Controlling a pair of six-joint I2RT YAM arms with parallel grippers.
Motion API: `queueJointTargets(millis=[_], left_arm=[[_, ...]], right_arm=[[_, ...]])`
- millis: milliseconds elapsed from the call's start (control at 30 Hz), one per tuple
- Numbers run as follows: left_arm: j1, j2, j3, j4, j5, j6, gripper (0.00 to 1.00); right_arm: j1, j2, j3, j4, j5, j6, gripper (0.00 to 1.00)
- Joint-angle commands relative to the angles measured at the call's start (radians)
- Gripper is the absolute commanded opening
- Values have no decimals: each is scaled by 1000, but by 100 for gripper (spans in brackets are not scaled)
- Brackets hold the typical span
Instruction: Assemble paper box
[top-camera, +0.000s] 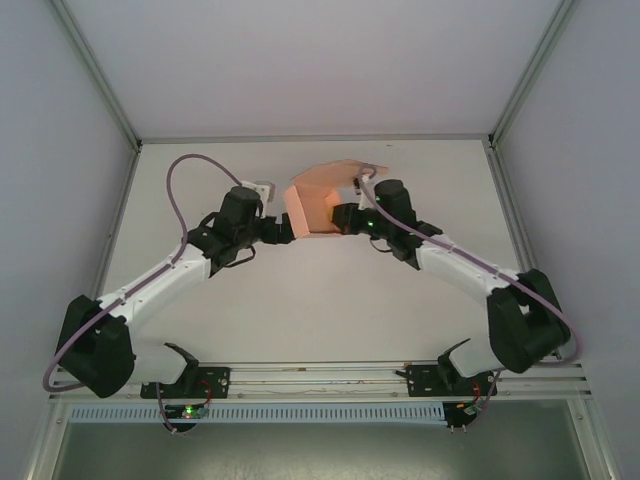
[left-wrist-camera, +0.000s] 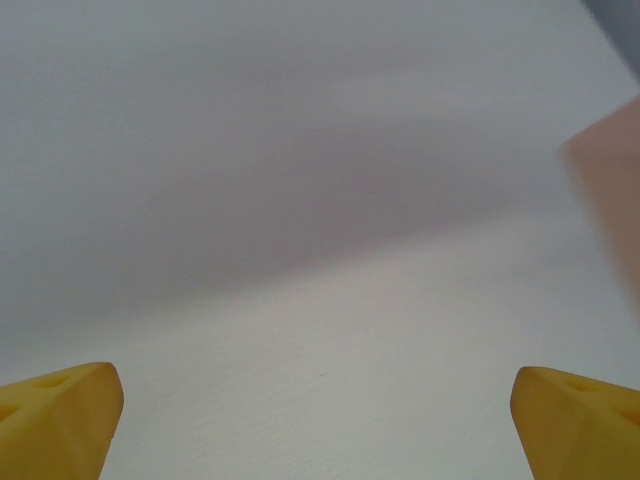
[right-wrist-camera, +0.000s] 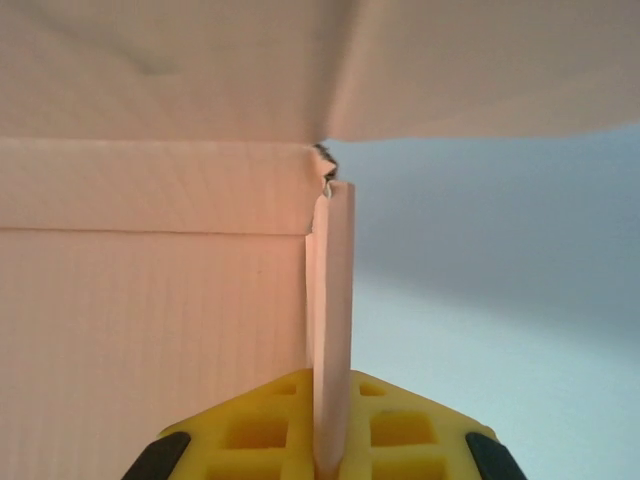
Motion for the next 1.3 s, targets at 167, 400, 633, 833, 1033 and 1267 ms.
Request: queueJointTargets(millis=[167,400,633,833,1033,1267], left_arm=[[83,-20,-67,-231,-267,-77,100],[83,-30,-45,-187,-200,-71,100],[85,-36,-58,-167,-180,-72,100],[85,-39,-56,-160,-168,-64,100],[84,-50,-65,-135,-131,-52,100],[84,-82,-84,-111,-91,-32,100]], right_arm=[[27,32,9,-333,465,-162,0],[127,274,115,-404,588,-161,0],[179,397,150,-390,660,-129,2],[196,394,129,-391,685,-92,19],[211,263,88,-350,675,-72,39],[198,131,33,-335,699,-65,56]])
